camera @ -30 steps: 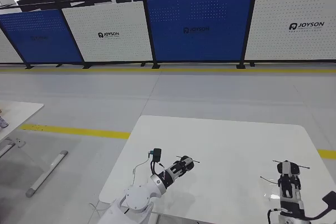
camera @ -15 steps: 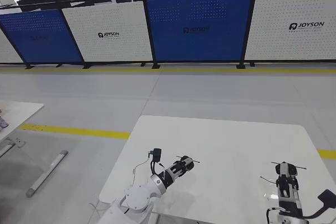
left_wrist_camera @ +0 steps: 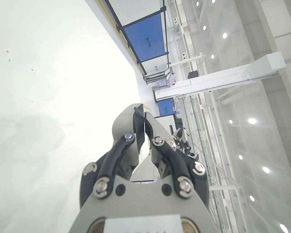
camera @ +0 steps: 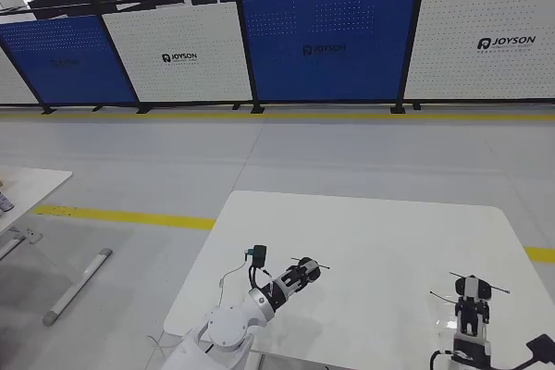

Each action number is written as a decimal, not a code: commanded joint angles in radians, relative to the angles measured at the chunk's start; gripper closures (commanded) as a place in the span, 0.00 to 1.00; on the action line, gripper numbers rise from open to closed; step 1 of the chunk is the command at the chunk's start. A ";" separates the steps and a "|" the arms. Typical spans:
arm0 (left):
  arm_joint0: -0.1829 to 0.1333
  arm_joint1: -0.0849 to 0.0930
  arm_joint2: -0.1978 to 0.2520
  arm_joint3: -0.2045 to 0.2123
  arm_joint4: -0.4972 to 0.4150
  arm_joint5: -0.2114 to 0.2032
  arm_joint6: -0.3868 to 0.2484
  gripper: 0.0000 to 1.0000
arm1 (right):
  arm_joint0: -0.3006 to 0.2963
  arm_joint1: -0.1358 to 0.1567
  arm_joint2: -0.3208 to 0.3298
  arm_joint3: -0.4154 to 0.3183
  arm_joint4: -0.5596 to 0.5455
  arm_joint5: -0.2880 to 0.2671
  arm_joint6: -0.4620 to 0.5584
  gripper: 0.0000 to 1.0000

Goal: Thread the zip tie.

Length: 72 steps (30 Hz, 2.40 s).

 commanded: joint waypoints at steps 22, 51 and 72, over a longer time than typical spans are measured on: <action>0.000 0.000 0.000 0.000 0.000 0.000 0.000 1.00 | -0.053 -0.025 0.019 -0.040 0.108 -0.030 0.202 1.00; 0.000 0.000 0.000 0.000 0.000 0.000 0.000 1.00 | 0.026 0.017 0.241 -0.118 0.250 0.244 1.073 1.00; -0.002 0.000 0.001 0.001 0.006 0.000 0.008 1.00 | 0.022 -0.007 0.132 -0.082 0.260 0.088 0.989 1.00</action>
